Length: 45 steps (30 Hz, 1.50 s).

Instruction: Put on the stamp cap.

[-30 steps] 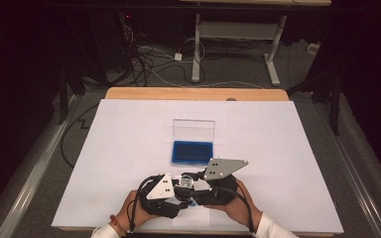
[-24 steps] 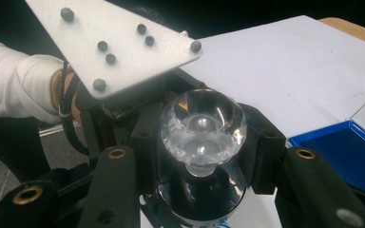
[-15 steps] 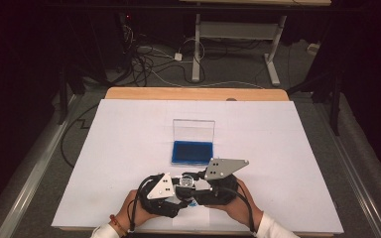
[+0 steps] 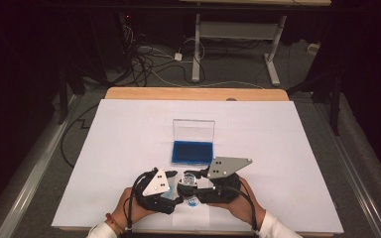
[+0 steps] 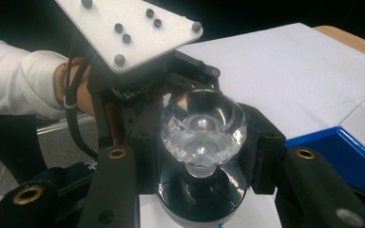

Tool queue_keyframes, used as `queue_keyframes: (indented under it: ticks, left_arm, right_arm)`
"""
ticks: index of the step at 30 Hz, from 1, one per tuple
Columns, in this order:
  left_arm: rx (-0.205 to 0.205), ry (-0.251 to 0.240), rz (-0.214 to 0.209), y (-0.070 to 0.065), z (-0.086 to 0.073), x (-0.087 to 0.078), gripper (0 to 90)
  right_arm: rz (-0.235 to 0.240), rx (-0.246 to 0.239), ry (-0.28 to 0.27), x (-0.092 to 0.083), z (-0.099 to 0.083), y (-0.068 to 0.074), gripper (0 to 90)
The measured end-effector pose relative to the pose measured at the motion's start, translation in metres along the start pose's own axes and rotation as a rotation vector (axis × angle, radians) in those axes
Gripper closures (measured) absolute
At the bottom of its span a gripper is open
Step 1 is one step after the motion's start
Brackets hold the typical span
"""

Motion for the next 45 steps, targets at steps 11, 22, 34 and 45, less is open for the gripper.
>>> queue_keyframes:
  ticks: [11,22,34,45]
  left_arm:
    - [0.004,-0.022,0.061,0.011,-0.007,-0.013,13.9]
    - [0.001,-0.010,0.124,0.023,-0.022,-0.034,14.0]
    - [-0.026,0.005,0.202,0.034,-0.049,-0.060,14.2]
    - [-0.036,0.057,0.258,0.033,-0.082,-0.071,14.0]
  right_arm:
    - [-0.025,0.002,-0.010,-0.010,0.002,-0.008,56.6]
    - [-0.079,-0.003,-0.020,-0.025,0.002,-0.020,56.6]
    - [-0.119,-0.001,-0.029,-0.040,0.002,-0.031,56.6]
    - [-0.145,0.004,-0.027,-0.047,0.001,-0.035,56.6]
Point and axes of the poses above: each handheld gripper's, and its own axes: x roughly forward along the jaws, z roughly out of its top, y roughly to its left, the point moved 6 cm from there along x, roughly forward along the jaws, and after that the axes turned 1 degree about y, right-handed, at the moved point
